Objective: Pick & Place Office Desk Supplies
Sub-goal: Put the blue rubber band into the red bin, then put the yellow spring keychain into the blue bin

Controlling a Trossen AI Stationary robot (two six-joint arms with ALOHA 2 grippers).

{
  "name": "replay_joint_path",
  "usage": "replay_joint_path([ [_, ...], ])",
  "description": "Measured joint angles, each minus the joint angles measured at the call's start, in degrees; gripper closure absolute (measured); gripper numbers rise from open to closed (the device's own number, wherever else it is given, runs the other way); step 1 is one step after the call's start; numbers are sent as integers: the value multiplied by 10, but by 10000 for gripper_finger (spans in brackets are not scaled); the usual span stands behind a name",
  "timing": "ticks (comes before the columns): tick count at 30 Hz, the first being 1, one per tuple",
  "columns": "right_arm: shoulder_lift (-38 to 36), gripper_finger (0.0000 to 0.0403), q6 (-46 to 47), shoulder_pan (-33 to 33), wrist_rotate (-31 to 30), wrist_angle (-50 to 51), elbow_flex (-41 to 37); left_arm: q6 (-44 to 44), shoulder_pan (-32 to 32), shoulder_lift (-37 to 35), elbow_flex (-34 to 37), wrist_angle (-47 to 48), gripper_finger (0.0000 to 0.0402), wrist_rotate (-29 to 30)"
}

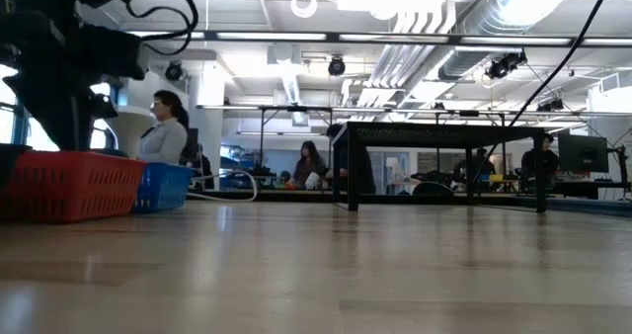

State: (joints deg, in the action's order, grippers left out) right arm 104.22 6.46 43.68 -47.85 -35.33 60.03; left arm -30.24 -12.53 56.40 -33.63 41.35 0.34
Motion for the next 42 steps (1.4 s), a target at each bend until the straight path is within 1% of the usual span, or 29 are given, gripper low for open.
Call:
replay_joint_path([
  [5,0,118,0,0,0,0,0,27,0,-35,0,-6,291,6],
  [10,0,118,43,0,2,0,0,63,0,-68,0,-8,291,38],
  [14,0,118,62,0,13,-2,0,93,0,-96,0,-37,291,63],
  [18,-11,118,47,4,8,-5,0,133,0,-110,-1,-120,291,74],
  [21,-40,118,34,17,-1,19,0,139,-1,-104,-1,-200,291,73],
  [23,-67,118,40,30,-2,62,0,140,-4,-92,-1,-250,291,73],
  [26,-111,118,63,55,-3,156,0,161,-15,-63,-1,-314,291,63],
  [28,-143,118,98,74,-13,220,0,181,-23,-35,-1,-356,291,43],
  [30,-175,118,156,91,-35,277,0,200,-31,-1,-1,-403,291,16],
  [32,-202,118,233,103,-54,321,0,213,-40,36,-1,-443,291,-6],
  [34,-227,118,308,110,-53,357,0,229,-47,76,-1,-485,291,-18],
  [38,-253,118,415,112,-12,424,0,251,-55,154,-1,-548,291,-20],
  [40,-258,118,484,109,23,470,0,260,-55,189,-1,-572,291,-20],
  [42,-262,118,571,100,71,530,0,259,-55,219,-1,-589,291,-20],
])
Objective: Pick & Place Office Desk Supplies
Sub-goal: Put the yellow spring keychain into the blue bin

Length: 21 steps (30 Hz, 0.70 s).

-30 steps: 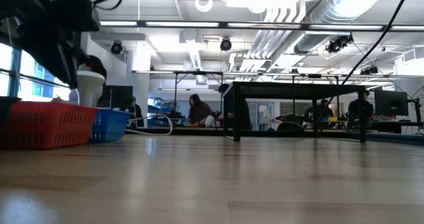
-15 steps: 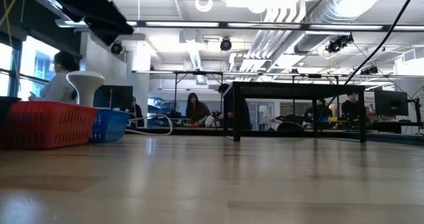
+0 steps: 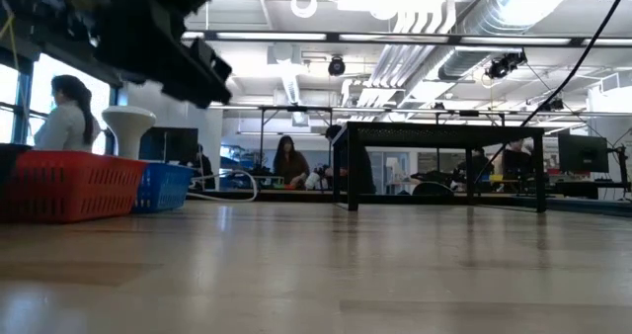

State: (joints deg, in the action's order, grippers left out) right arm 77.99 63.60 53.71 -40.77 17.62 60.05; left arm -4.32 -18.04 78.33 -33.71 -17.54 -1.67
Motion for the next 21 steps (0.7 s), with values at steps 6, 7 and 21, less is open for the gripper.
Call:
replay_joint_path([
  [6,0,118,298,-30,315,219,0,0,0,57,0,-43,291,0],
  [7,1,118,341,-31,354,253,0,0,0,59,0,-44,291,0],
  [21,55,118,532,-26,431,507,-1,-5,0,56,0,-58,291,-1],
])
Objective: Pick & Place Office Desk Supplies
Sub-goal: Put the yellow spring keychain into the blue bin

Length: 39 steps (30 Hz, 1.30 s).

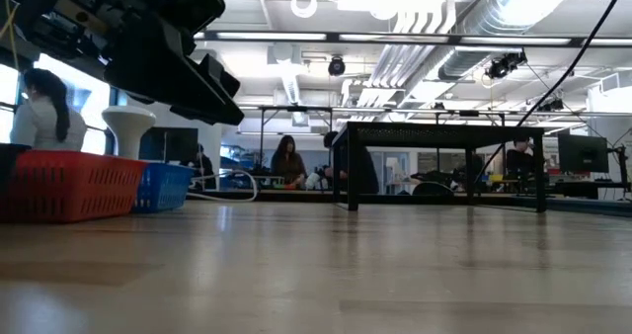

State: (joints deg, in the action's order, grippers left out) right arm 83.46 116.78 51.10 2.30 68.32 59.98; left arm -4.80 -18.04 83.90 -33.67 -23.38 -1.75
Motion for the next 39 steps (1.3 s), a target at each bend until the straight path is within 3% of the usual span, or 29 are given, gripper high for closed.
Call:
replay_joint_path([
  [15,114,118,0,-17,73,55,-12,-26,0,0,0,0,291,0],
  [32,110,120,-12,-17,78,-130,-146,-25,0,0,0,-10,291,0],
  [36,109,144,-13,-18,78,-146,-157,-23,0,0,0,-14,291,1],
  [39,109,186,-15,-18,79,-156,-158,-23,0,0,0,-15,291,1],
])
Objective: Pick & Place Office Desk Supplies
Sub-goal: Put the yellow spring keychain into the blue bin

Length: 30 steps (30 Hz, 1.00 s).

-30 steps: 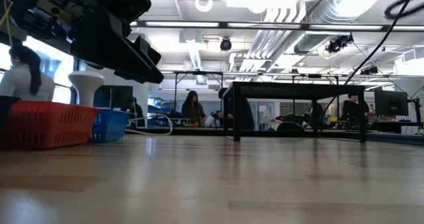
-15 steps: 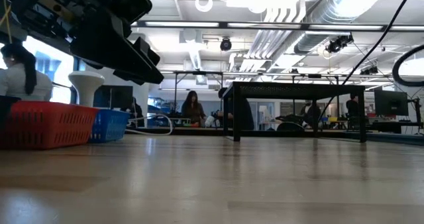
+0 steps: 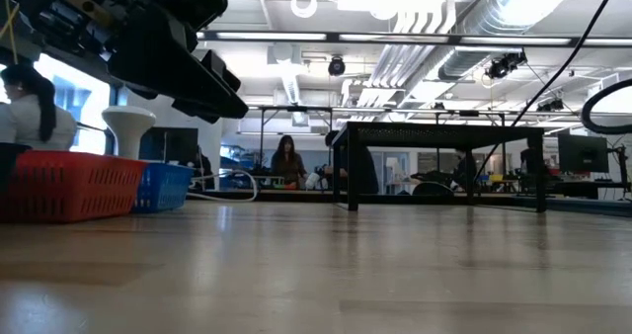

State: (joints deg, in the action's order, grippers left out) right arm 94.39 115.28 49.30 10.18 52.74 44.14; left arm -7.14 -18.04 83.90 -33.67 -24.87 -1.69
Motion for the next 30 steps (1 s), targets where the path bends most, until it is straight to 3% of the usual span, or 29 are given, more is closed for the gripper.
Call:
replay_joint_path([
  [9,2,378,-1,-3,-4,-23,-1,0,0,0,0,-1,291,0],
  [17,6,391,-61,-31,23,-12,8,0,0,0,0,-1,291,0],
  [22,9,395,-92,-37,-6,121,84,4,0,0,0,-3,291,2],
  [26,8,395,-80,-37,-88,212,165,11,0,0,0,-26,291,17],
  [30,7,394,-129,-34,-289,199,226,10,0,0,0,-63,291,19],
])
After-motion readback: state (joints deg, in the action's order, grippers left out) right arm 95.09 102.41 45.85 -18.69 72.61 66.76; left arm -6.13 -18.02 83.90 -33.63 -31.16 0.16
